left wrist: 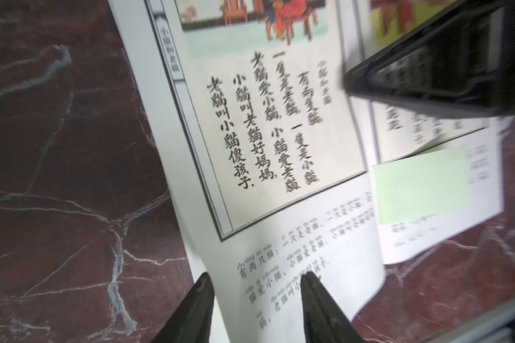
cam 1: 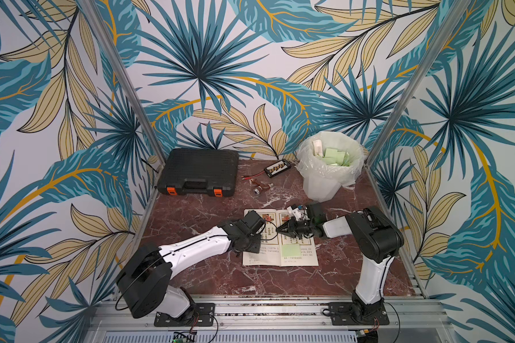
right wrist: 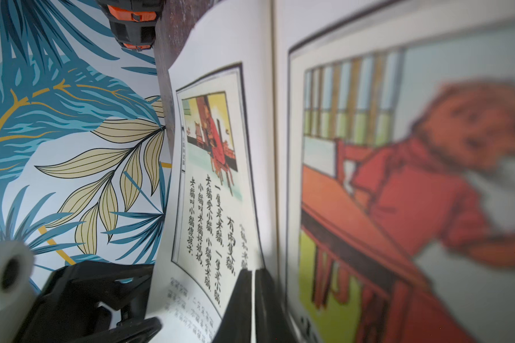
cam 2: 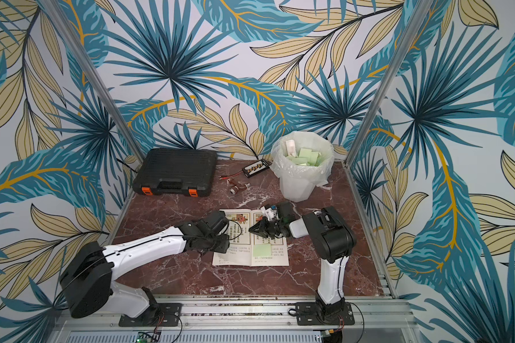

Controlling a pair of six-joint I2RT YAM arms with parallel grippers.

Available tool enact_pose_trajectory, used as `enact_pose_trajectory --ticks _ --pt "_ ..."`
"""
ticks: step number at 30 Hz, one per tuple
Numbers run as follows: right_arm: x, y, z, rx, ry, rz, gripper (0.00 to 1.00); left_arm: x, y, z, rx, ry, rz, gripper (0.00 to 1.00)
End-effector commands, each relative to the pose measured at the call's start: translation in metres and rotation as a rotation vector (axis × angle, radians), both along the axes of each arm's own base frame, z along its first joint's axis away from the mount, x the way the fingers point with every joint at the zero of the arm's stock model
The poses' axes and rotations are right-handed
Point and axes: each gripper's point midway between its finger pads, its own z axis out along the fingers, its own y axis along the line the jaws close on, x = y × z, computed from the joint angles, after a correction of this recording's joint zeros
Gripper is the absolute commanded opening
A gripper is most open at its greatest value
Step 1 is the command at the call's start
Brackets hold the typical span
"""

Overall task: Peel off the used sticky note
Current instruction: Adjust the book at the center of the board.

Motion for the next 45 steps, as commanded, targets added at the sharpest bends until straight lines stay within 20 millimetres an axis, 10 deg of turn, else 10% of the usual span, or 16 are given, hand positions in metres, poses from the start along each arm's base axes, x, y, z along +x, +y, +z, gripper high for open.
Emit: enact_pose_trajectory --ticks 1,8,14,28,38,45 --pt "-0.035 -0.031 -0.08 -0.245 0.184 -0.065 0.1 0.005 -0.023 0.05 -0.193 -0.055 -0.074 0.54" --pt "-0.034 -0.032 -0.081 -0.248 0.174 -0.071 0.09 0.016 -0.105 0.081 -0.562 -0.061 -0.236 0.53" --pt "-0.035 -0.031 -0.079 -0.223 0.178 -0.082 0.09 0.016 -0.135 0.027 -0.63 0.037 -0.257 0.43" --pt "-0.035 -0.03 -0.042 -0.161 0.149 -0.116 0.1 -0.006 -0.109 -0.12 -0.53 0.242 -0.112 0.11" --pt "-0.053 -0.061 0.044 -0.174 0.055 -0.149 0.31 -0.014 -0.089 -0.147 -0.46 0.257 -0.067 0.04" --pt "-0.086 -0.079 0.052 -0.179 0.07 -0.145 0.36 -0.015 -0.088 -0.154 -0.452 0.261 -0.076 0.02"
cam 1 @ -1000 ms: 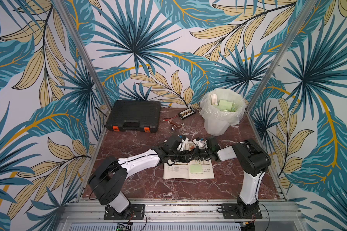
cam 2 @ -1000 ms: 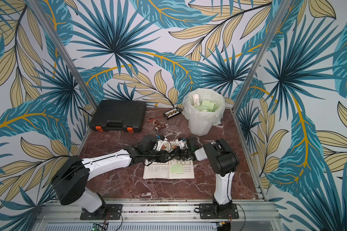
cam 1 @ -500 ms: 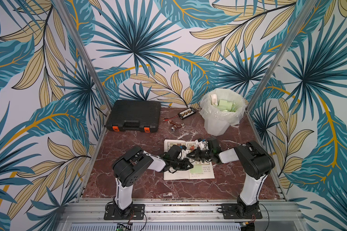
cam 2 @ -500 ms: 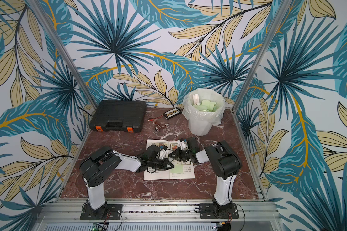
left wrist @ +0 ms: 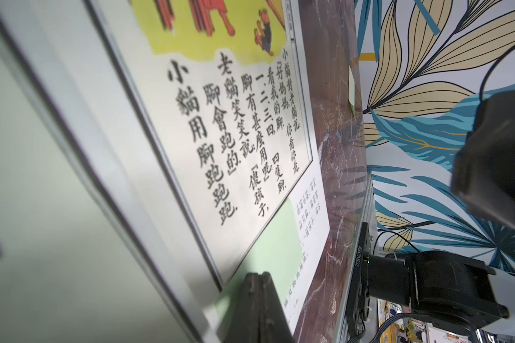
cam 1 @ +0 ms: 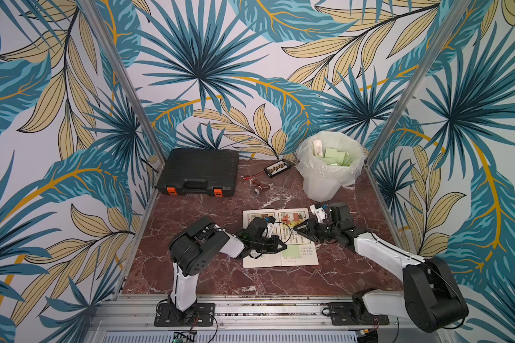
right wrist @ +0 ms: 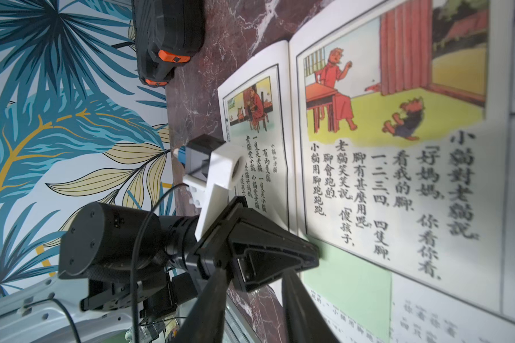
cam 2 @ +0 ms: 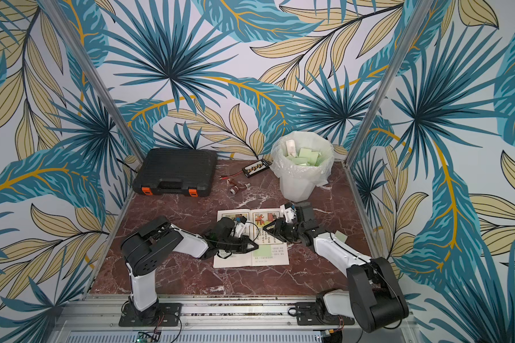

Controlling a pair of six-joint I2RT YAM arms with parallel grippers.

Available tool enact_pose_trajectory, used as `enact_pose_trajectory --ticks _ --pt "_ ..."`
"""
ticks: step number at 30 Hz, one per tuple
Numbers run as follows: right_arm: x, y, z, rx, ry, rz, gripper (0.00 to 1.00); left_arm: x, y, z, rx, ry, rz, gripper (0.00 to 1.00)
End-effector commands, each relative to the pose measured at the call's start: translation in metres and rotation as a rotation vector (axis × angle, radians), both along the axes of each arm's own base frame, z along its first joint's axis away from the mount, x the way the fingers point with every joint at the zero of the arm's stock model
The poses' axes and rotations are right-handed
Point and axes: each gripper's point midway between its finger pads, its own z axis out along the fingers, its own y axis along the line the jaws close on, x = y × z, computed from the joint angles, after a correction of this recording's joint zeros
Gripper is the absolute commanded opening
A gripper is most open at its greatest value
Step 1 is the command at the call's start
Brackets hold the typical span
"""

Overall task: Peel off the used sticky note
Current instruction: Adjust the book at the center of the board, then tear off the note from the book.

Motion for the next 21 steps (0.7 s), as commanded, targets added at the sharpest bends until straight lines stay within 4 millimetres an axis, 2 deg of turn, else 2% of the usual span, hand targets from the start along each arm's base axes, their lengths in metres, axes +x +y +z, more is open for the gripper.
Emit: enact_pose_trajectory --ticks 1,7,10,14,21 --pt "-0.04 -0.012 -0.04 -0.067 0.163 0.028 0.36 -0.027 0.043 -0.083 0.255 0.134 0.035 0.02" --pt "-0.058 -0.028 -0.087 -0.193 0.232 0.061 0.4 -0.026 0.042 -0.081 0.257 0.127 0.03 0.02" --pt "-0.061 -0.027 -0.107 -0.186 0.263 0.072 0.41 -0.026 0.042 -0.08 0.252 0.129 0.03 0.02" --pt "-0.058 -0.021 -0.12 -0.14 0.285 0.057 0.41 -0.027 0.041 -0.078 0.243 0.131 0.028 0.04" --pt "-0.048 -0.007 -0.116 -0.02 0.273 0.045 0.37 -0.024 0.037 -0.074 0.234 0.131 0.026 0.07"
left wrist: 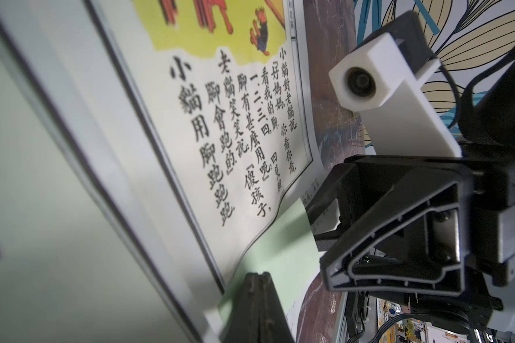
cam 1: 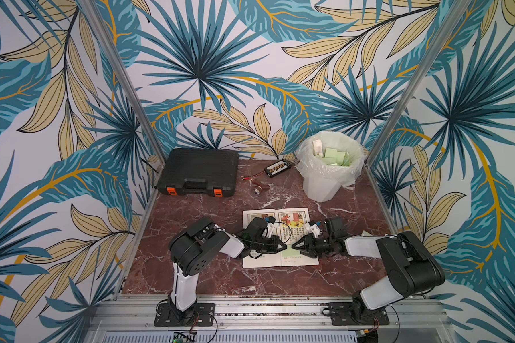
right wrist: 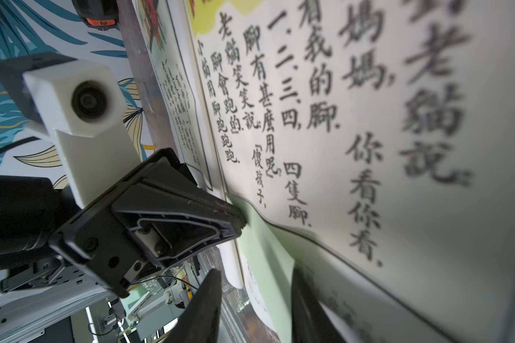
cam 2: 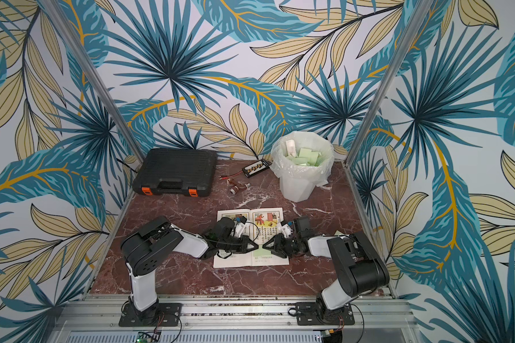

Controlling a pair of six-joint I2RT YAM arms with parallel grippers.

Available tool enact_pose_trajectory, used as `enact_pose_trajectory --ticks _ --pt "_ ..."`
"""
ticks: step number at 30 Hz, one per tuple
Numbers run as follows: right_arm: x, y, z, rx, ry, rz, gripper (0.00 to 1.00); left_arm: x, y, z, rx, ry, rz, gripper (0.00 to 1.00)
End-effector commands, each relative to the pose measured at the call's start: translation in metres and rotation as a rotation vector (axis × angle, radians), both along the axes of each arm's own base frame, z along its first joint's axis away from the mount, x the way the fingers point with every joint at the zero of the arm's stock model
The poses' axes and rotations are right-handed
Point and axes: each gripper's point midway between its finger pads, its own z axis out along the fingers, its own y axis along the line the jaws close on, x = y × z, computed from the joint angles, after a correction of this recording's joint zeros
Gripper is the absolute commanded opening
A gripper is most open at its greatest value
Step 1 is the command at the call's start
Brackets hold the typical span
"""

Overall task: Peel off the used sticky note
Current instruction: Tear off the note from the book.

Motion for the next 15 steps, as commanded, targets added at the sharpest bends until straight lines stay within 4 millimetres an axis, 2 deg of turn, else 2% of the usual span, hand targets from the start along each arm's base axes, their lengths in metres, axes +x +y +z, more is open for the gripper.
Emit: enact_pose_trajectory --ticks 1,6,9,15 --pt "-0.011 -0.013 -0.036 -0.091 0.092 -0.076 0.35 -0.024 0.037 -0.074 0.237 0.126 0.029 0.07" --pt "-0.008 -0.014 -0.031 -0.09 0.077 -0.106 0.13 -0.021 0.04 -0.072 0.248 0.123 0.037 0.18" --pt "-0.009 -0.018 -0.029 -0.119 0.067 -0.116 0.0 -0.02 0.043 -0.071 0.262 0.122 0.043 0.35" --pt "-0.009 -0.026 -0.008 -0.154 0.011 -0.134 0.0 -0.015 0.065 -0.082 0.367 0.159 0.113 0.38"
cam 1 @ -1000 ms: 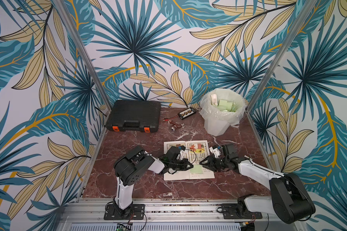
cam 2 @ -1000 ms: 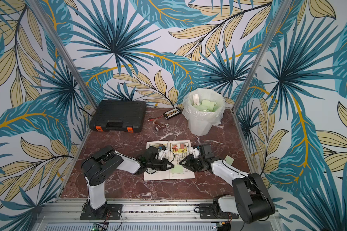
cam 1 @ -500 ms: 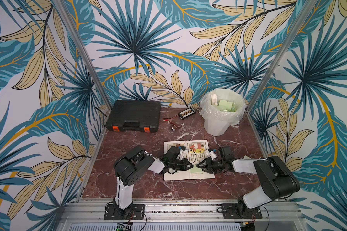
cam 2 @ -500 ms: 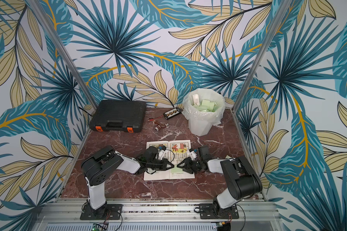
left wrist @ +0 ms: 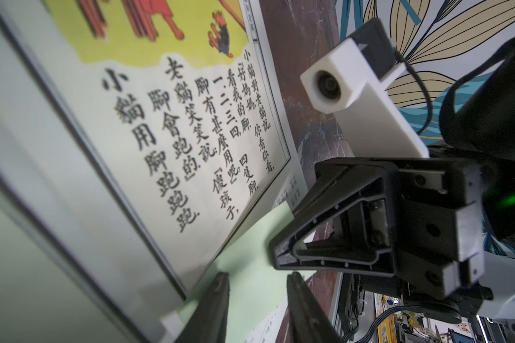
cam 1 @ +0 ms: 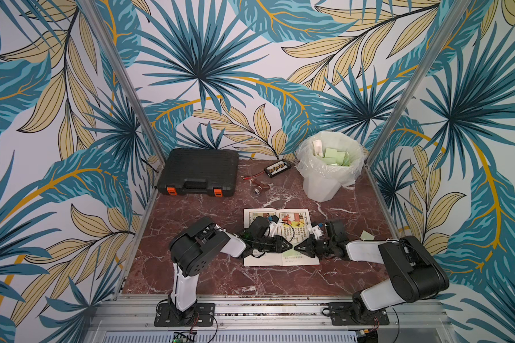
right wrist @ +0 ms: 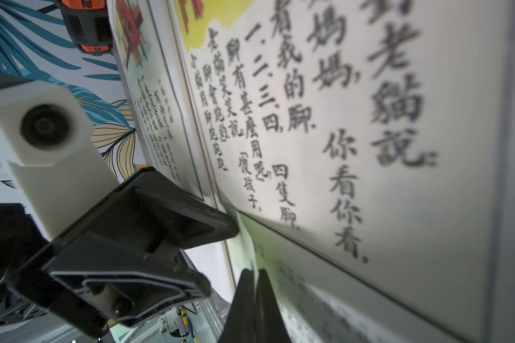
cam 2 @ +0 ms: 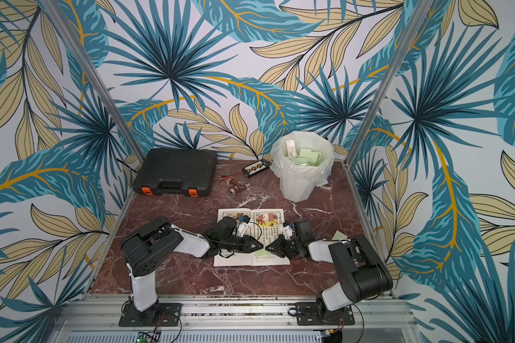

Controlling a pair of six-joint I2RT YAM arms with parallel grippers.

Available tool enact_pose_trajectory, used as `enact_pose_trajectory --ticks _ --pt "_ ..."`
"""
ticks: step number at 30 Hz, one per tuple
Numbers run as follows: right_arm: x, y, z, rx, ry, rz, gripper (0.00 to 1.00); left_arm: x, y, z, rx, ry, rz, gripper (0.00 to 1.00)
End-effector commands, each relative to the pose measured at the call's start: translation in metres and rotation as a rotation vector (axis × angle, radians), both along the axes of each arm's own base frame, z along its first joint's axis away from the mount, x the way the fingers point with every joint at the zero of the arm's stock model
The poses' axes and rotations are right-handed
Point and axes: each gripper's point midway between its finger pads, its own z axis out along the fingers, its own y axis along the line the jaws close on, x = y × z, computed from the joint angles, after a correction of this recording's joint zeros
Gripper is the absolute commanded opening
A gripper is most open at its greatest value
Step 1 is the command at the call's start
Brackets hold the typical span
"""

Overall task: Peel off the used sticky note
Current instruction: Tear off the note from the book, then place the note in the trash bin.

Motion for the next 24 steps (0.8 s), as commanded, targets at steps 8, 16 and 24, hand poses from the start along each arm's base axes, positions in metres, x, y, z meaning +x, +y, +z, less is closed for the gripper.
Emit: enact_pose_trajectory --ticks 8,16,24 --pt "-0.022 -0.025 0.018 -0.067 0.013 -0.078 0.0 -0.021 0.115 -0.129 0.495 0.311 0.274 0.38" --pt "-0.002 -0.027 0.133 0.042 -0.198 -0.122 0.0 -0.024 0.117 -0.126 0.499 0.296 0.262 0.38" --pt "0.05 -0.042 0.269 0.046 -0.45 -0.192 0.0 -0.021 0.111 -0.111 0.511 0.245 0.224 0.38"
